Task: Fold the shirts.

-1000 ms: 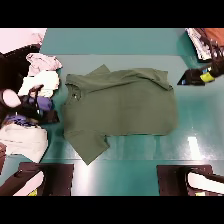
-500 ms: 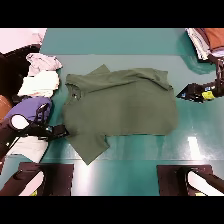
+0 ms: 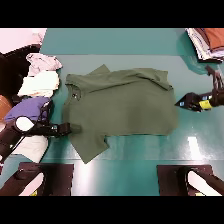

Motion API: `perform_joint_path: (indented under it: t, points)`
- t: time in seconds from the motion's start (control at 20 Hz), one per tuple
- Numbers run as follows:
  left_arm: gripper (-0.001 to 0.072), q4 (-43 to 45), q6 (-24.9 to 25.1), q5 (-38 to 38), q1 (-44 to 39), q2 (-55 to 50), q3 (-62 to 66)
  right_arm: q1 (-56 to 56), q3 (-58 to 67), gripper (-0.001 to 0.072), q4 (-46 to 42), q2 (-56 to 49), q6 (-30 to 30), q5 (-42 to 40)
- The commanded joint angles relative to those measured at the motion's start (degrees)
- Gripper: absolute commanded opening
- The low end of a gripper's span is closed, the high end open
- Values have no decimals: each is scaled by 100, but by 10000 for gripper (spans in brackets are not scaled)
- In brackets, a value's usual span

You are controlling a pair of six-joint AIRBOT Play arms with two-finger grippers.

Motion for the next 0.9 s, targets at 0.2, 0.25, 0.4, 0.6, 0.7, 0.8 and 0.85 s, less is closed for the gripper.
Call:
perform_joint_path:
  t: [0.2,0.25,0.4,0.6,0.7,0.8,0.85]
  points:
    - [22,-7,61,2,-26,4,634,-1427,-2037,553,-42,282,44,-238]
    - [23,-7,59,46,-26,4,636,-1419,-2218,550,72,219,37,-391]
    - [23,-7,59,42,-26,4,636,-946,-2402,454,411,-227,-131,-914]
    - [22,4,57,-59,-26,4,667,-94,-2404,170,772,-614,-240,-1600]
    - [21,225,-39,-219,-26,48,911,98,-2363,14,741,-413,-334,-1683]
    - [21,730,-181,-444,-26,236,1574,66,-1982,14,748,90,-358,-1510]
    - [21,942,-184,-566,-22,380,2006,24,-1663,13,750,387,-358,-1390]
